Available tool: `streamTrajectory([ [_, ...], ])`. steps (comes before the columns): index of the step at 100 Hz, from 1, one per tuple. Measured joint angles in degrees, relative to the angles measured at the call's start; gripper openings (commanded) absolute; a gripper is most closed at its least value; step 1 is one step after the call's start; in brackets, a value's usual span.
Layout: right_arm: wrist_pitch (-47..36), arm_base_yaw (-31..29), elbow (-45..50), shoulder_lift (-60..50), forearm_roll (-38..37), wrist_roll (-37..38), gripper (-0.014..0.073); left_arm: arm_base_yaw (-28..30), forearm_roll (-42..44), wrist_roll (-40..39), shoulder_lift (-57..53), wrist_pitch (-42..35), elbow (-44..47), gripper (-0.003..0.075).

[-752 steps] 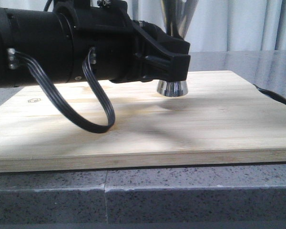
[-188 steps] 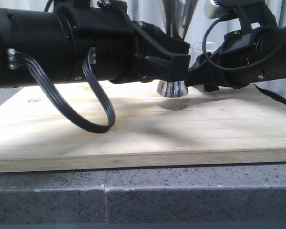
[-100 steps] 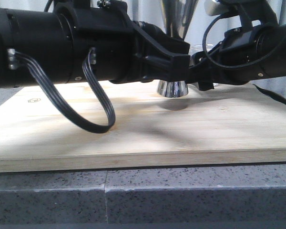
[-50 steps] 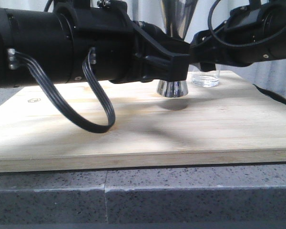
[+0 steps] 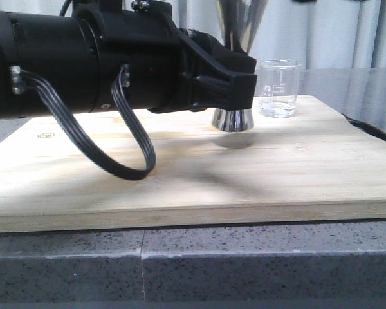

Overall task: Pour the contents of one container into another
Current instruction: 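Carry the jigger with the left gripper toward the lemon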

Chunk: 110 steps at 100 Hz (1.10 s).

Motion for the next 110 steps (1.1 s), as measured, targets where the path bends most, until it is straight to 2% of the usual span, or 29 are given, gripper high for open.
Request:
streamTrajectory([
  [43, 11.84, -2.02, 0.13, -16.28, 1.77, -0.55, 0.0444, 0.00, 0.00, 0.00, 1.05, -0.88, 0.00, -0.0019],
  [70, 21.45, -2.12, 0.26, -21.54, 1.77, -0.55, 0.0444, 0.00, 0.00, 0.00, 1.86, -1.35, 0.00, -0.0019],
  [110, 24.39, -2.49, 0.26, -23.71, 1.77, -0.62, 0.0444, 0.00, 0.00, 0.00, 1.86, -1.35, 0.00, -0.0019],
])
